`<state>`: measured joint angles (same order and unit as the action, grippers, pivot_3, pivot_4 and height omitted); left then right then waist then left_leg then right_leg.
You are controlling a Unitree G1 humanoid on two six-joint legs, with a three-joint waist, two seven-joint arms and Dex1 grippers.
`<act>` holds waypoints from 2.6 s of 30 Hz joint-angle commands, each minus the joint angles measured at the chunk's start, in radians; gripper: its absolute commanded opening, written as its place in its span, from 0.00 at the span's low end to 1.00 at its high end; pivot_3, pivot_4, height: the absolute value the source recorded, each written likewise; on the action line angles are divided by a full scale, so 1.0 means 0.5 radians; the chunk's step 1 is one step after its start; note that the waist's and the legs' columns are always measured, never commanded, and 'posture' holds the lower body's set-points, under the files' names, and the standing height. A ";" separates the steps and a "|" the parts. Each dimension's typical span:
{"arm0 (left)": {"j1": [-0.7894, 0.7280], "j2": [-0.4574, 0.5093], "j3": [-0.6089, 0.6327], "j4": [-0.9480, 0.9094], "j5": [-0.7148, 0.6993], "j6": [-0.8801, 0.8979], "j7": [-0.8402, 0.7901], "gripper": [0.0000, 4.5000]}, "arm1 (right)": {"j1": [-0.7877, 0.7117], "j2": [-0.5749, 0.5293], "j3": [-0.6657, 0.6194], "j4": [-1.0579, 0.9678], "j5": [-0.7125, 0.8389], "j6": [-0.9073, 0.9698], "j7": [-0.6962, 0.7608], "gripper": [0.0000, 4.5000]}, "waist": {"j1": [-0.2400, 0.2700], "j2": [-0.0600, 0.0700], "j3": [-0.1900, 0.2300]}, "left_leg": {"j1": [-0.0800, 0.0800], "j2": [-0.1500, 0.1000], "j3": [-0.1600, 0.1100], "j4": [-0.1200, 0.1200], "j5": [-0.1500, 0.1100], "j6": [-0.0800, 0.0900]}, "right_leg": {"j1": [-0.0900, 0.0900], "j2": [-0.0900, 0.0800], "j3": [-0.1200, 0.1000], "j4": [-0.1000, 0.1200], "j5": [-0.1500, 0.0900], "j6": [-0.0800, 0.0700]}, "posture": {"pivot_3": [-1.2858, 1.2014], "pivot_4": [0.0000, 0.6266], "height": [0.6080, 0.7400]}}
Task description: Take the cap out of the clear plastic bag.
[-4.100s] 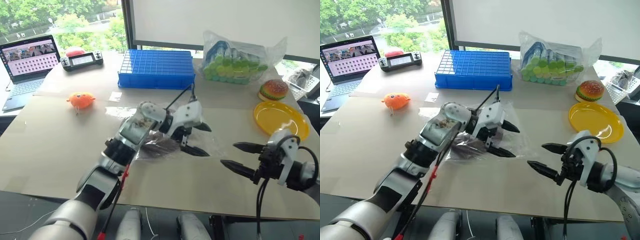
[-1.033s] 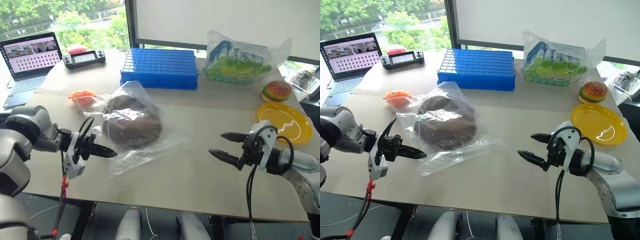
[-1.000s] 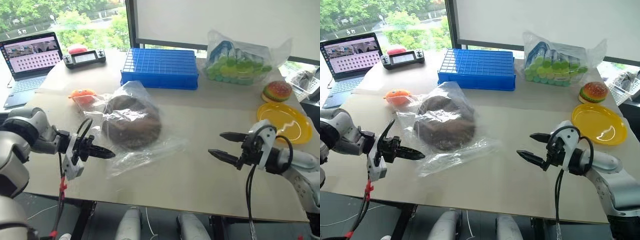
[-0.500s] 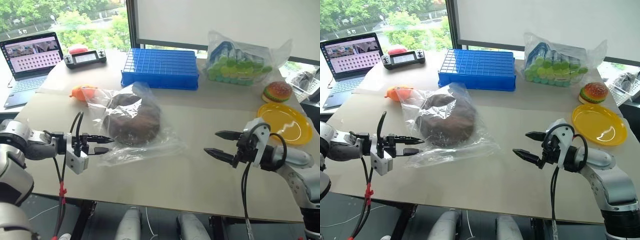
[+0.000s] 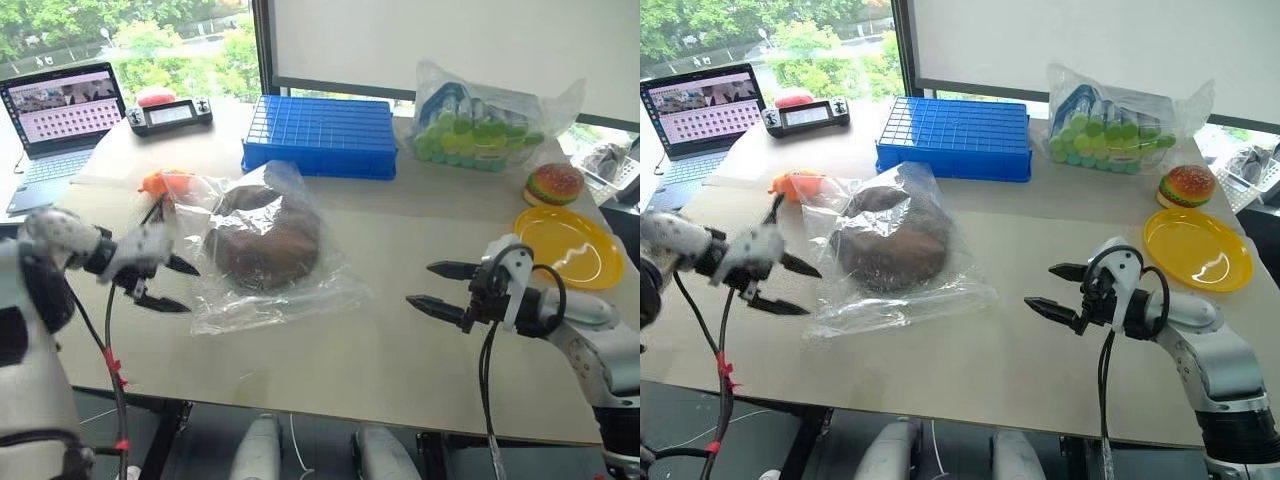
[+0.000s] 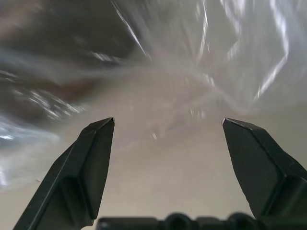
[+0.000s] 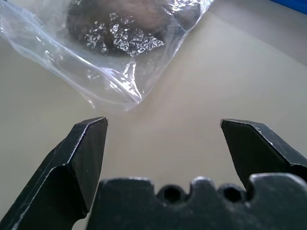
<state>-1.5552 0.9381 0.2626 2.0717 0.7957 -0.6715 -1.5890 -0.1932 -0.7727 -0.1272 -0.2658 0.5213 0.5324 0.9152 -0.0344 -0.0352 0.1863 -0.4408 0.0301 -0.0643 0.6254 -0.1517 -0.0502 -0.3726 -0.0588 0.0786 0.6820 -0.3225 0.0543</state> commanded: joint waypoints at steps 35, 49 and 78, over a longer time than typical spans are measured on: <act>-0.004 -0.742 0.760 0.045 -0.686 0.163 2.331 0.86 | 0.037 0.239 0.041 -0.191 -0.025 -0.013 -0.303 1.00 | -0.018 0.007 0.001 | -0.002 0.006 0.005 0.004 0.002 -0.002 | -0.028 -0.004 -0.017 0.038 0.002 -0.003 | 0.52 0.24 0.92; -0.084 -0.884 0.810 0.032 -1.581 0.573 3.163 0.86 | -0.062 0.413 -0.034 -0.019 -0.167 -0.077 -0.560 1.00 | -0.009 0.007 0.001 | -0.003 0.005 0.005 0.004 0.003 -0.005 | -0.028 -0.004 -0.016 0.037 0.002 -0.003 | 0.52 0.24 0.92; 0.005 -0.926 0.371 -0.167 -1.659 0.428 2.906 0.86 | 0.006 0.537 0.126 -0.854 -0.271 0.118 -1.279 1.00 | -0.009 0.006 0.000 | -0.003 0.006 0.004 0.001 0.007 -0.011 | -0.029 -0.004 -0.016 0.036 0.002 -0.004 | 0.52 0.24 0.92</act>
<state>-1.5832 0.4943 0.4950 2.0548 -0.0405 -0.4596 -0.2337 -0.1825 -0.5031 -0.0640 -0.6896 0.4140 0.6340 0.2788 -0.0390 -0.0322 0.1864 -0.4417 0.0332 -0.0622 0.6260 -0.1481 -0.0556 -0.3864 -0.0607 0.0705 0.7001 -0.3217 0.0521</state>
